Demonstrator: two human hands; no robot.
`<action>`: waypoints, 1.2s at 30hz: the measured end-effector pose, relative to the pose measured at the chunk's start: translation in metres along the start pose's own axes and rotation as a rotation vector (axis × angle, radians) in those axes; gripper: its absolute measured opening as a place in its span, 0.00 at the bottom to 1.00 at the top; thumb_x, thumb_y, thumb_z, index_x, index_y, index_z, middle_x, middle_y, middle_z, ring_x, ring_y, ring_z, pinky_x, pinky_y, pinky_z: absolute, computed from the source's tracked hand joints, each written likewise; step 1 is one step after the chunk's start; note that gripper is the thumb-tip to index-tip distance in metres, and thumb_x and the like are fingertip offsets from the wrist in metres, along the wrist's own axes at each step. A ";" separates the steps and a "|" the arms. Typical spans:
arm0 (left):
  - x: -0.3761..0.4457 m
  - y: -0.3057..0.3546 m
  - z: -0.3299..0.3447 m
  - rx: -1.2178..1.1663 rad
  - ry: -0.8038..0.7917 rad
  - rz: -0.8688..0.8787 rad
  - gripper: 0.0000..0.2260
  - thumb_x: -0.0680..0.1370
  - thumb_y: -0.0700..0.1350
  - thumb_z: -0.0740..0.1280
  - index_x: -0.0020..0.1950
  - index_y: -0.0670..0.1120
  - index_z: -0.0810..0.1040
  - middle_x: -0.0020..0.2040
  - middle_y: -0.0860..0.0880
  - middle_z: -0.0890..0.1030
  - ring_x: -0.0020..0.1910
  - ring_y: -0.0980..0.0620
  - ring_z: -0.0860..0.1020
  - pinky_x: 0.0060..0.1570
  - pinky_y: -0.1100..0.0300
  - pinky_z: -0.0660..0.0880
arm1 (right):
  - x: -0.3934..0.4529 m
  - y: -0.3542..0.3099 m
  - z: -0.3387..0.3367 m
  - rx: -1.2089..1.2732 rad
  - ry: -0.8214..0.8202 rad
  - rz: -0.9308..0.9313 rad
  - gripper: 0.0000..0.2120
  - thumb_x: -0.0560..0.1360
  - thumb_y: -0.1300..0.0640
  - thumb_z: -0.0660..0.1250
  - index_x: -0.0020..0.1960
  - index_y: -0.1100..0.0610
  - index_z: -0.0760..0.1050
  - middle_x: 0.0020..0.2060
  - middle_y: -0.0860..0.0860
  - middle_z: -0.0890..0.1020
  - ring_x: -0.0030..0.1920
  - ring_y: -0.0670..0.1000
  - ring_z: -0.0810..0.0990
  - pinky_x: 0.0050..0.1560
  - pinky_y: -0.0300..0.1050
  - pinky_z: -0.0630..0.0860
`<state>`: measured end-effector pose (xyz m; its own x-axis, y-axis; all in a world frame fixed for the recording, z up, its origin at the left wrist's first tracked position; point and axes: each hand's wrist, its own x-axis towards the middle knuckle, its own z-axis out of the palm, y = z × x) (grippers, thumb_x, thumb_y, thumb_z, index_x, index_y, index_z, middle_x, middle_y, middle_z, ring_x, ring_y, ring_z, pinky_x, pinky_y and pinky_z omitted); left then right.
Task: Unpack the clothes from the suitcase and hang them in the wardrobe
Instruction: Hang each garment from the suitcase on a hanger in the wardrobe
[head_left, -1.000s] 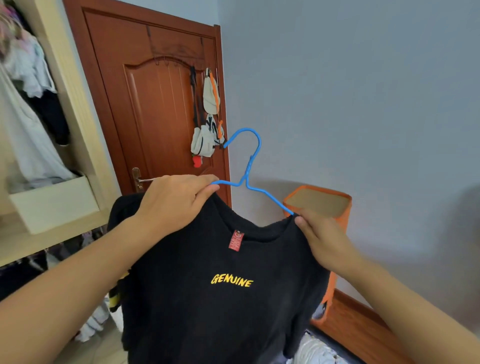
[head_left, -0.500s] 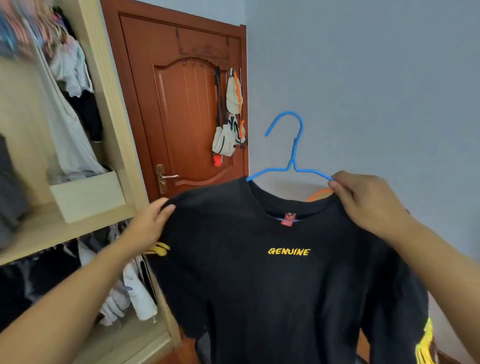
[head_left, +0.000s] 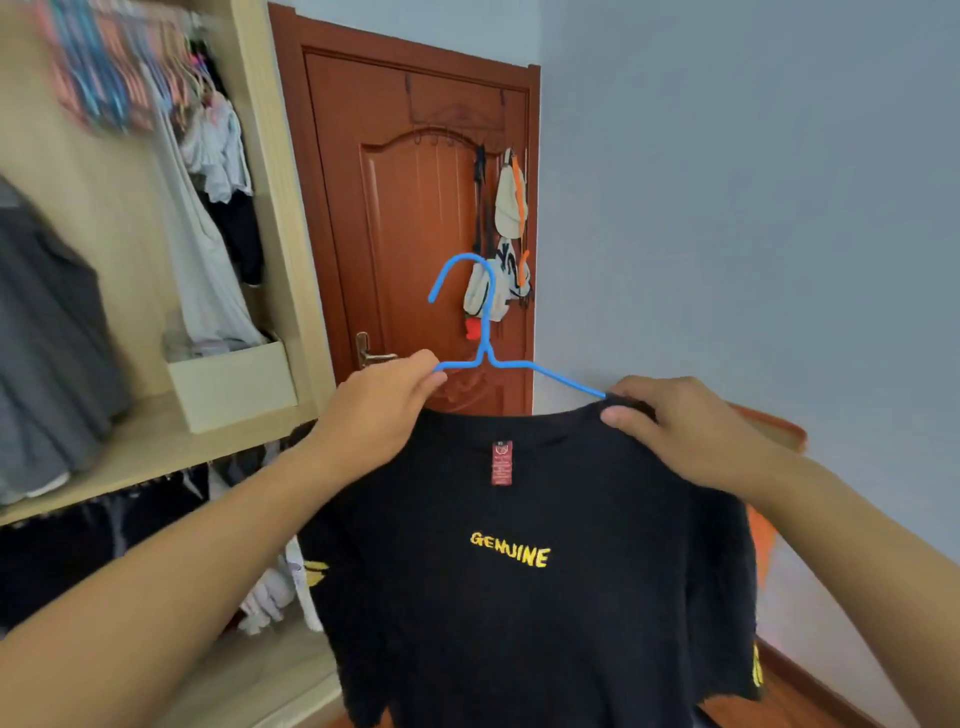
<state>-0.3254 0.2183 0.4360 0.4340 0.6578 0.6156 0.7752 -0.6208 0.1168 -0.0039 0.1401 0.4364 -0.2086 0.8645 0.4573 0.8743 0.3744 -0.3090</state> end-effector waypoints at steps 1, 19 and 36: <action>0.002 -0.013 -0.006 -0.032 0.018 -0.048 0.12 0.85 0.55 0.55 0.45 0.52 0.69 0.37 0.53 0.74 0.36 0.55 0.74 0.36 0.50 0.74 | 0.003 0.000 0.001 -0.008 -0.055 0.012 0.12 0.81 0.48 0.63 0.39 0.47 0.75 0.34 0.44 0.79 0.38 0.47 0.77 0.41 0.45 0.72; 0.070 -0.321 -0.184 0.003 0.151 -0.279 0.14 0.85 0.49 0.60 0.52 0.43 0.82 0.47 0.46 0.80 0.52 0.47 0.75 0.50 0.56 0.66 | 0.233 -0.297 0.078 0.417 -0.295 -0.206 0.26 0.80 0.62 0.66 0.66 0.32 0.72 0.55 0.36 0.80 0.53 0.41 0.82 0.51 0.31 0.78; -0.021 -0.726 -0.466 1.219 0.475 -0.451 0.29 0.76 0.52 0.65 0.78 0.49 0.69 0.78 0.35 0.61 0.77 0.29 0.57 0.75 0.34 0.53 | 0.606 -0.605 0.177 0.226 0.061 -0.198 0.27 0.78 0.70 0.56 0.69 0.48 0.76 0.53 0.50 0.76 0.45 0.50 0.75 0.34 0.34 0.68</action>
<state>-1.1111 0.4565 0.7013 0.0349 0.3400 0.9398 0.8199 0.5280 -0.2215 -0.7366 0.4964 0.7529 -0.3325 0.7484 0.5739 0.6985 0.6043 -0.3833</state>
